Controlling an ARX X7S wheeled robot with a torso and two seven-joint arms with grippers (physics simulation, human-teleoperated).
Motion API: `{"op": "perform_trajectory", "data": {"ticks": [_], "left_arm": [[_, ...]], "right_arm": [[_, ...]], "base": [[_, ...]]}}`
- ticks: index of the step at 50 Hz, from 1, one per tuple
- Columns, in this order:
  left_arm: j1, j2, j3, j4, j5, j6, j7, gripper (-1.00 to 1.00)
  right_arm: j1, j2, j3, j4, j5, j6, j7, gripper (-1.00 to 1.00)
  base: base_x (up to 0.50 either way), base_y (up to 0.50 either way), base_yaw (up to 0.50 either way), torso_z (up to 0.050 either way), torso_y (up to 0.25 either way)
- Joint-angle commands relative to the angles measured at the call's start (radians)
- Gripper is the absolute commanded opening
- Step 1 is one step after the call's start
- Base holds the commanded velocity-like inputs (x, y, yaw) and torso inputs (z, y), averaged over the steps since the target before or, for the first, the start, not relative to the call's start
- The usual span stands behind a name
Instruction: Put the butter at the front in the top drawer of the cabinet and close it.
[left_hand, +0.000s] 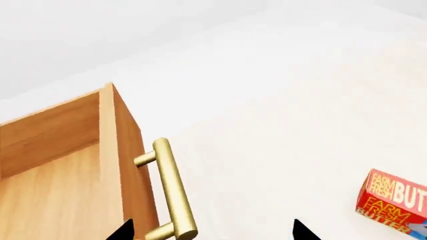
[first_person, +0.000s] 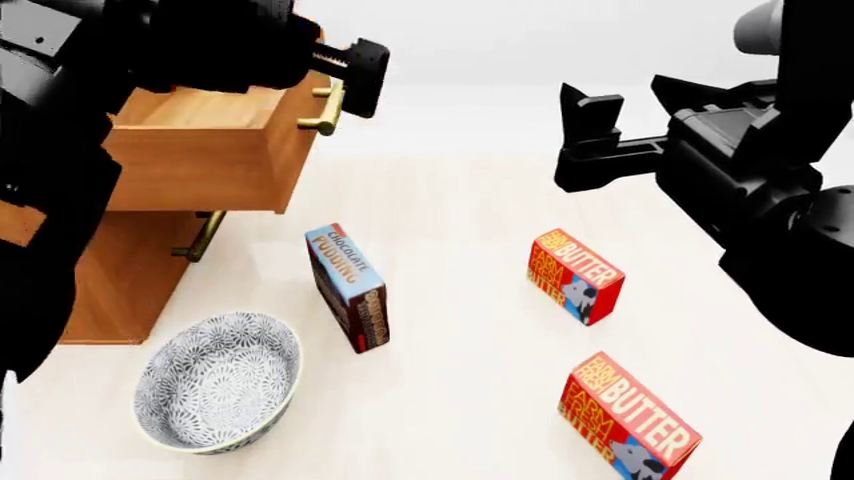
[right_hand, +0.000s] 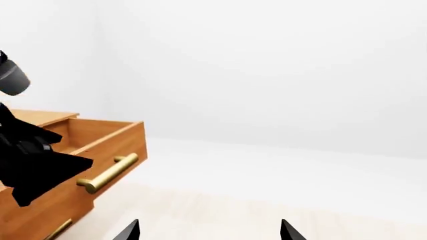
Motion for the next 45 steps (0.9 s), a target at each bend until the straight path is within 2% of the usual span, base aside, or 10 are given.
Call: {"op": "perform_trajectory", "data": {"ticks": [1, 8, 15, 18, 29, 34, 36, 40, 45], "left_arm": [[0.068, -0.226, -0.297, 0.639, -0.259, 0.066, -0.497, 1.00], [0.161, -0.374, -0.365, 1.002, -0.213, 0.178, -0.674, 1.00], [0.278, -0.495, -0.392, 1.231, -0.103, 0.294, -0.789, 1.00], [0.356, -0.538, -0.415, 1.286, -0.084, 0.352, -0.832, 1.00], [0.640, -0.679, -0.506, 1.471, 0.085, 0.671, -0.864, 1.00], [0.748, -0.742, -0.521, 1.535, 0.174, 0.754, -0.902, 1.00], [0.786, -0.773, -0.511, 1.568, 0.203, 0.744, -0.939, 1.00], [0.861, -0.797, -0.526, 1.586, 0.254, 0.804, -0.988, 1.00], [0.937, -0.849, -0.524, 1.612, 0.307, 0.847, -1.002, 1.00]], "right_arm": [[0.001, 0.006, 0.015, -0.018, 0.034, 0.002, 0.024, 1.00], [0.005, 0.010, 0.025, -0.033, 0.073, 0.012, 0.058, 1.00], [-0.005, 0.014, 0.035, -0.049, 0.094, 0.010, 0.077, 1.00], [-0.011, 0.014, 0.037, -0.052, 0.094, 0.004, 0.077, 1.00], [-0.012, 0.017, 0.039, -0.065, 0.108, -0.003, 0.087, 1.00], [-0.019, 0.020, 0.044, -0.074, 0.116, -0.008, 0.091, 1.00], [-0.022, 0.020, 0.047, -0.083, 0.126, -0.010, 0.098, 1.00], [-0.026, 0.021, 0.049, -0.094, 0.136, -0.011, 0.105, 1.00], [-0.029, 0.032, 0.058, -0.104, 0.155, -0.011, 0.119, 1.00]], "base": [[0.00, 0.00, 0.00, 0.000, 0.000], [0.00, 0.00, 0.00, 0.000, 0.000], [0.00, 0.00, 0.00, 0.000, 0.000], [0.00, 0.00, 0.00, 0.000, 0.000], [0.00, 0.00, 0.00, 0.000, 0.000], [0.00, 0.00, 0.00, 0.000, 0.000], [0.00, 0.00, 0.00, 0.000, 0.000], [0.00, 0.00, 0.00, 0.000, 0.000], [0.00, 0.00, 0.00, 0.000, 0.000]]}}
